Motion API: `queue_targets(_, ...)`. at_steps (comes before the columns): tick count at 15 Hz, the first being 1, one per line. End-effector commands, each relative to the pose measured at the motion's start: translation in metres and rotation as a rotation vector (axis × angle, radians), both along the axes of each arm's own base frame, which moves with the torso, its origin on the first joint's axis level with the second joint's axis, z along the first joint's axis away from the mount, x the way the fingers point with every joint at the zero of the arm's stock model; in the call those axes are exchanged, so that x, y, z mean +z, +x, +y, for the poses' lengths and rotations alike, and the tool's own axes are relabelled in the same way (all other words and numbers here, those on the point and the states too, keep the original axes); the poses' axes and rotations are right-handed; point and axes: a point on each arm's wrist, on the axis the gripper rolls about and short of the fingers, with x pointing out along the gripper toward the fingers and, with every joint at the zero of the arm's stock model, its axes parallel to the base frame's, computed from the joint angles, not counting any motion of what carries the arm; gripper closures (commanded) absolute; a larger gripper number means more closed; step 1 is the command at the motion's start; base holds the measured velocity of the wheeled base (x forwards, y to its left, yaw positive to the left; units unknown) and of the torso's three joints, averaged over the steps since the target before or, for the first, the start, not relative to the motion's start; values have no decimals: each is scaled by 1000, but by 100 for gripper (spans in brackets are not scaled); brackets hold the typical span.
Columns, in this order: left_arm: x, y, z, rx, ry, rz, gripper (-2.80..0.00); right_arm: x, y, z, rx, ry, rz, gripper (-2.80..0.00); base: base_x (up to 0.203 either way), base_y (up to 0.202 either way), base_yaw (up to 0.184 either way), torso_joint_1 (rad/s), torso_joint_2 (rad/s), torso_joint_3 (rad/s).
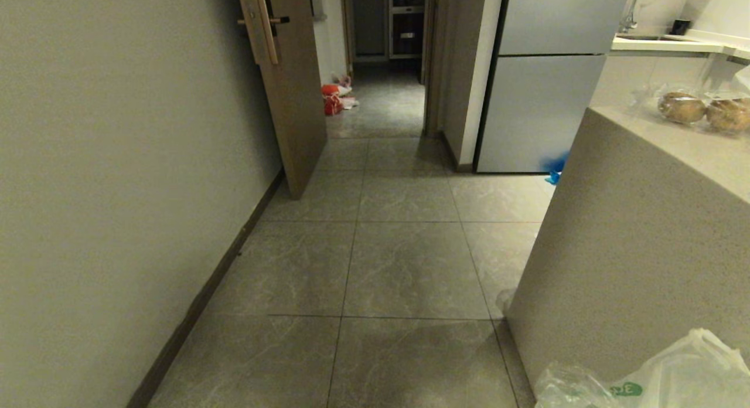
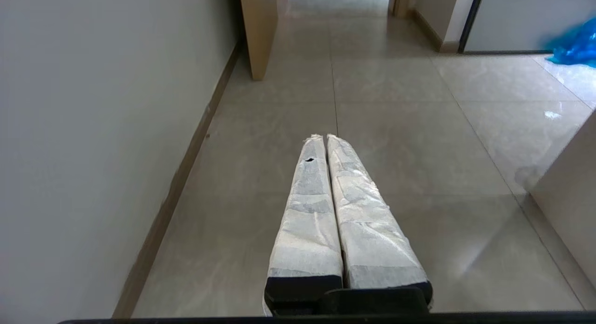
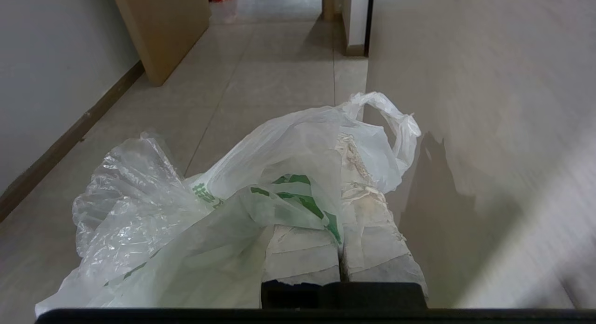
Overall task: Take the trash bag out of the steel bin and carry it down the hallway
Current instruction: Put the trash bag at the door
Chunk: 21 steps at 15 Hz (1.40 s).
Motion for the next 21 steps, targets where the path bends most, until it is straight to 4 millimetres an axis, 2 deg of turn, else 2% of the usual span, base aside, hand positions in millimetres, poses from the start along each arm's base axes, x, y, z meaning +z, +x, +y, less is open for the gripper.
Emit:
queue_targets(1, 0, 0, 0, 0, -1, 3, 0, -4, 1, 0, 1, 0, 15, 0, 184, 0, 3, 4, 2, 2)
queue_targets(21, 0, 0, 0, 0, -1, 1, 0, -4, 1, 0, 1, 0, 15, 0, 192, 0, 1, 3, 2, 4)
